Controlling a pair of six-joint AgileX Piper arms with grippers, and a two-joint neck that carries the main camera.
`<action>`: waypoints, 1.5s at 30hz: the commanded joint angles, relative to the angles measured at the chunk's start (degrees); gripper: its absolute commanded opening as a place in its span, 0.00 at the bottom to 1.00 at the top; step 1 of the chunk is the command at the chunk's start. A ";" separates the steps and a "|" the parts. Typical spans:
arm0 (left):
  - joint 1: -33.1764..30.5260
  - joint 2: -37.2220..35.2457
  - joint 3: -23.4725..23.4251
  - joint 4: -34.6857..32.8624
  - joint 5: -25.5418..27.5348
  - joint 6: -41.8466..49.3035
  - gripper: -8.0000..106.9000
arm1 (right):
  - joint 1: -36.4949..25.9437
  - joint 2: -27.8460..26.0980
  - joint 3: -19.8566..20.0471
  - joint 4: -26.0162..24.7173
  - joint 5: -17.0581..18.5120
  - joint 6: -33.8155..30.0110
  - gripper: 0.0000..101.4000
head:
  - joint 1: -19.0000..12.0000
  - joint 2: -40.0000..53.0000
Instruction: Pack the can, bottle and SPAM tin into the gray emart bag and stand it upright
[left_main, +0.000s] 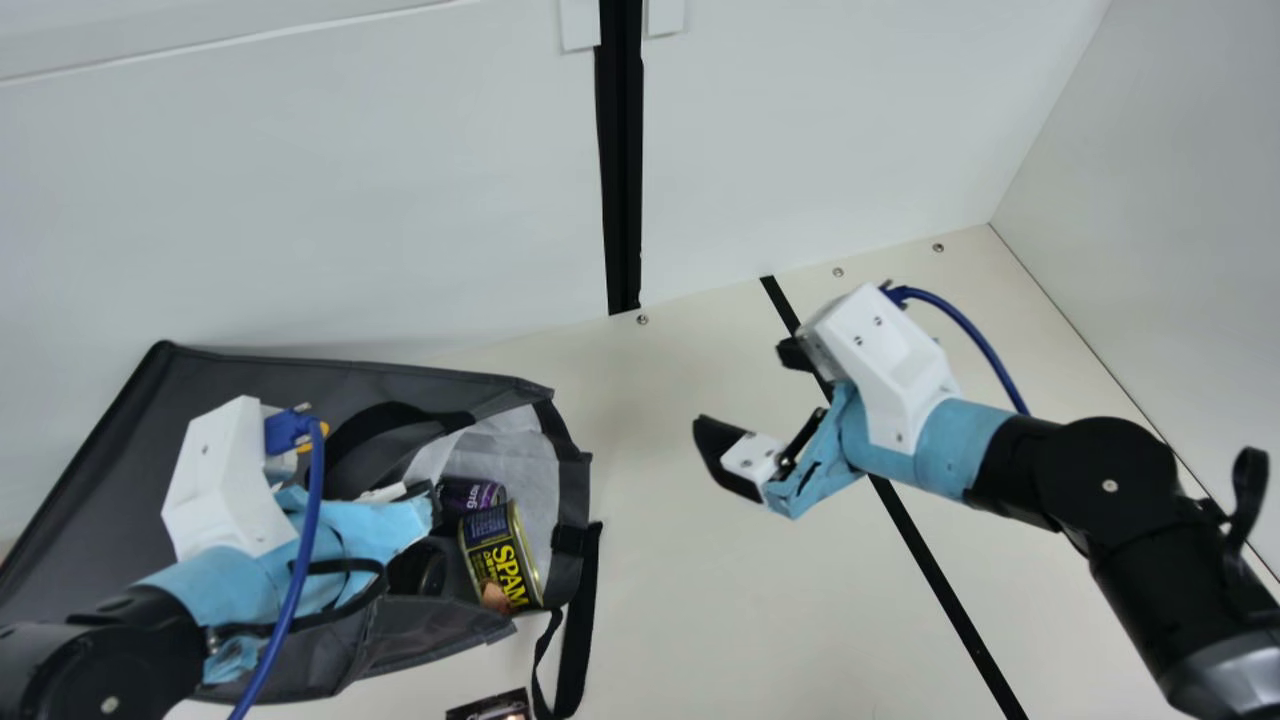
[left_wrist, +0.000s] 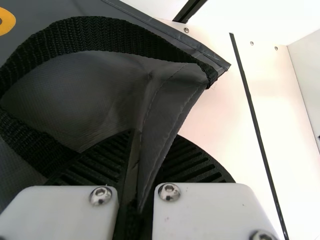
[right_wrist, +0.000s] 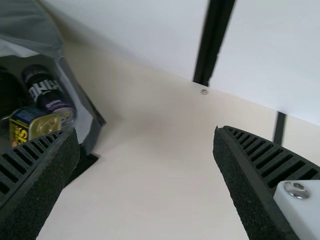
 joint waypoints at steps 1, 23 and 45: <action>0.00 0.00 0.00 0.00 0.00 0.00 0.00 | -1.19 -0.96 0.17 -2.04 -0.59 1.79 0.94 | -1.30 -0.05; 0.00 0.00 0.00 0.00 0.00 0.00 0.00 | -9.93 -8.42 -3.63 -31.04 -0.31 31.22 0.94 | -1.30 -0.05; 0.00 0.00 0.00 0.00 0.00 0.00 0.00 | -11.92 -10.81 -13.37 -50.43 12.98 50.64 0.94 | -1.30 -0.05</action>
